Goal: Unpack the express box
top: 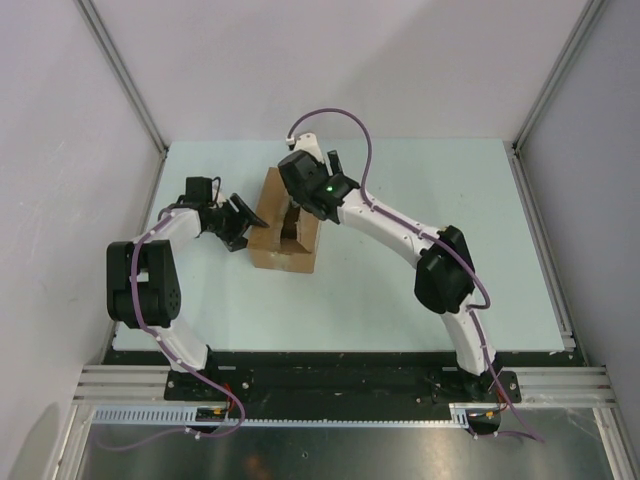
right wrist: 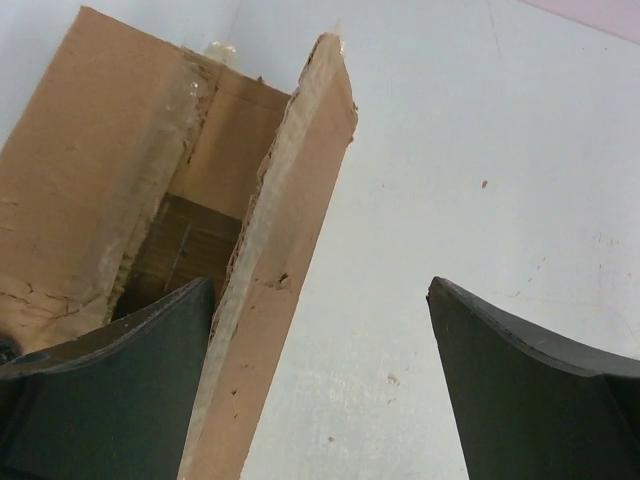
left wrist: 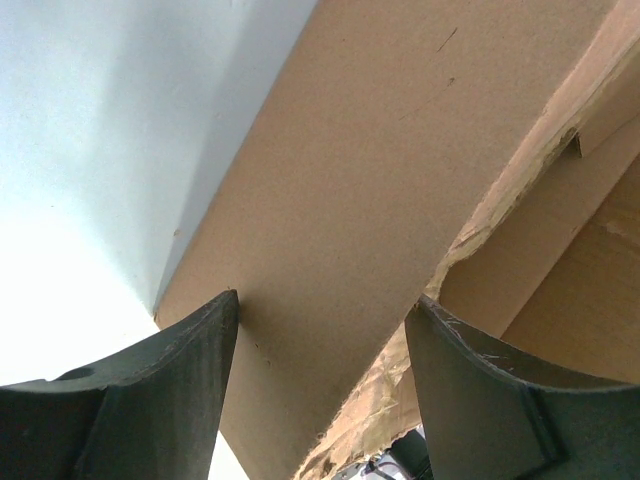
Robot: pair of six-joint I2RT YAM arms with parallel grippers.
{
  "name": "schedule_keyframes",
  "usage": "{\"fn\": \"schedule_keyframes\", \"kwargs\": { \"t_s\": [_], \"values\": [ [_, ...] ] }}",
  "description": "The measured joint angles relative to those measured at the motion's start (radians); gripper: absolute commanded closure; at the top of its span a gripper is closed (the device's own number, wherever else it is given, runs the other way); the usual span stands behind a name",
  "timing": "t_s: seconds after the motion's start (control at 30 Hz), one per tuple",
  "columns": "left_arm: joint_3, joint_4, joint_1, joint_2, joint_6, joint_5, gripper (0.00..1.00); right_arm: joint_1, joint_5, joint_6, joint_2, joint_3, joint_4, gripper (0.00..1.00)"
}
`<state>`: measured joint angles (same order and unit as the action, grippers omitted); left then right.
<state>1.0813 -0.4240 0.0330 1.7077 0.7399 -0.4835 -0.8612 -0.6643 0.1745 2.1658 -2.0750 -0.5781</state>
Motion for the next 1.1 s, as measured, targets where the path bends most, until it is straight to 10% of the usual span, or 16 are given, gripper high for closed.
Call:
{"fn": "schedule_keyframes", "kwargs": {
  "t_s": [1.1],
  "values": [
    [0.000, -0.012, 0.004, -0.014, -0.070, -0.011, 0.25, 0.075, 0.108, 0.126, -0.159, 0.347, 0.024, 0.14]
  ]
}}
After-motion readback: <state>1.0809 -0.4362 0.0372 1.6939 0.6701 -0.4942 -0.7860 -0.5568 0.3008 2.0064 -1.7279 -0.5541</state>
